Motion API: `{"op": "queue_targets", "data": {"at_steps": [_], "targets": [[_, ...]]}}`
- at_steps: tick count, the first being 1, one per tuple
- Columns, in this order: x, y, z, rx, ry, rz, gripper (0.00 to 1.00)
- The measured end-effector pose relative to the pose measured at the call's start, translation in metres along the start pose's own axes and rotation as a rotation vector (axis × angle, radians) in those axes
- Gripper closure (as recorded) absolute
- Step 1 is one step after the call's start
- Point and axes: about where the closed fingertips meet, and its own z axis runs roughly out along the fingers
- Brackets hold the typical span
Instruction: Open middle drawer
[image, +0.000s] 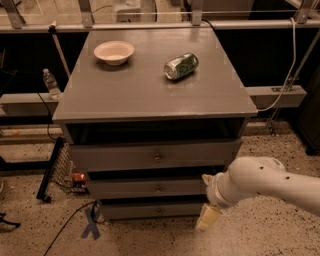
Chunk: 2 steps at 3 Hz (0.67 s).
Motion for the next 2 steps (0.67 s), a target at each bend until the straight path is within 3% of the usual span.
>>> {"op": "queue_targets", "data": {"at_steps": [2], "targets": [[0.003, -0.023, 0.064, 0.014, -0.055, -0.074, 0.0]]}}
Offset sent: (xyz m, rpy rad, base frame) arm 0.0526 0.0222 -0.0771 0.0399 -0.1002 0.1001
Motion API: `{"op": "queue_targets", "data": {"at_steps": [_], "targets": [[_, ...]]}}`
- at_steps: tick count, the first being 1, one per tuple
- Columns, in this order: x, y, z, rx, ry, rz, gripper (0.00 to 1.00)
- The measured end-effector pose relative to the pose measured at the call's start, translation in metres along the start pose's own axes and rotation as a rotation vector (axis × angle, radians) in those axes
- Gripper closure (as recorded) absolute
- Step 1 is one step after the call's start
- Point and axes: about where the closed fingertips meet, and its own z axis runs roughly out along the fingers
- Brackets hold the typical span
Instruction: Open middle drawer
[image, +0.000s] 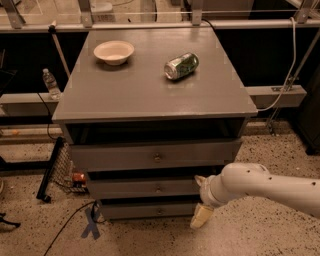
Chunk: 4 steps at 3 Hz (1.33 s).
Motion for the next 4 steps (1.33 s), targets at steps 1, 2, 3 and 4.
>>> {"op": "queue_targets", "data": {"at_steps": [1, 2, 3, 4], "targets": [[0.0, 0.0, 0.0, 0.0, 0.0, 0.0, 0.0], [0.009, -0.006, 0.017, -0.011, 0.009, -0.004, 0.0], [0.013, -0.018, 0.036, -0.022, 0.016, -0.052, 0.0], [0.009, -0.03, 0.044, 0.001, 0.009, -0.098, 0.0]]}}
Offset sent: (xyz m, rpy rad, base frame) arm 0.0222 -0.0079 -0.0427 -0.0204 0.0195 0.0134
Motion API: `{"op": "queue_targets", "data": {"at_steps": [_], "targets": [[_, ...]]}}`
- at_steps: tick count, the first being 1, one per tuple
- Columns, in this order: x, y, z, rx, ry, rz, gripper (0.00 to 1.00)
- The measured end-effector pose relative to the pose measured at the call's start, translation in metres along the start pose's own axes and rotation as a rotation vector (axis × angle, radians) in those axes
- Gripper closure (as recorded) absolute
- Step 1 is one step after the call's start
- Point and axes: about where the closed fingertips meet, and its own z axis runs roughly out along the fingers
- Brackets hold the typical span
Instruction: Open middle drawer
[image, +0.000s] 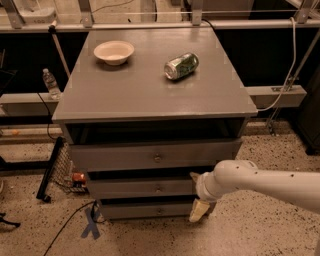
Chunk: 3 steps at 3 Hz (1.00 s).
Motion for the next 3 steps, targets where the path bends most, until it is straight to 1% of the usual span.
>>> {"op": "queue_targets", "data": {"at_steps": [1, 2, 3], "targets": [[0.0, 0.0, 0.0, 0.0, 0.0, 0.0, 0.0], [0.001, -0.008, 0.003, 0.005, -0.015, -0.009, 0.0], [0.003, -0.02, 0.012, 0.006, -0.008, -0.034, 0.0]]}}
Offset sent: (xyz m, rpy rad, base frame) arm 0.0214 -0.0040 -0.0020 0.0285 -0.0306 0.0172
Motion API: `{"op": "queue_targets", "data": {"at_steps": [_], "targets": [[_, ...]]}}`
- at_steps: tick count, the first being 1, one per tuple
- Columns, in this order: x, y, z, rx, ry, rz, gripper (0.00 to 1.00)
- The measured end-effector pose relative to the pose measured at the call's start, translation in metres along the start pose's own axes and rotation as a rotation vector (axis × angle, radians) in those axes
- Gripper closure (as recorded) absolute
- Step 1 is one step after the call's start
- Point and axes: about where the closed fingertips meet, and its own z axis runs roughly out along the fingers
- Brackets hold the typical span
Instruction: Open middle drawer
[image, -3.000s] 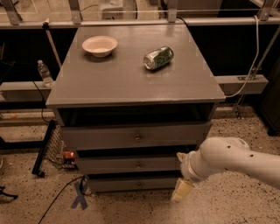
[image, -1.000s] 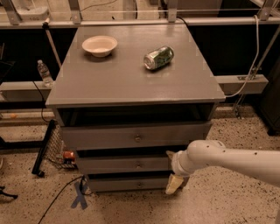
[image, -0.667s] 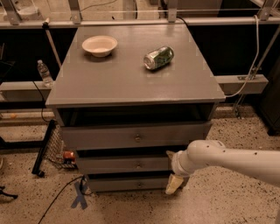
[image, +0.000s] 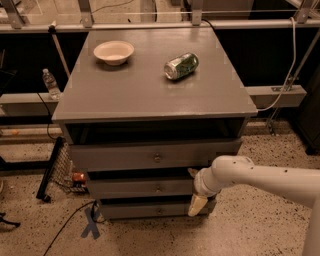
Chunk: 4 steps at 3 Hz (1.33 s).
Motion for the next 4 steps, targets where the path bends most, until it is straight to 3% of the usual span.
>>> {"op": "queue_targets", "data": {"at_steps": [1, 3, 4], "targets": [[0.006, -0.012, 0.017, -0.006, -0.001, -0.019, 0.0], [0.012, -0.03, 0.037, 0.091, 0.0, -0.002, 0.0], [0.012, -0.036, 0.045, 0.101, -0.013, 0.002, 0.0]]}}
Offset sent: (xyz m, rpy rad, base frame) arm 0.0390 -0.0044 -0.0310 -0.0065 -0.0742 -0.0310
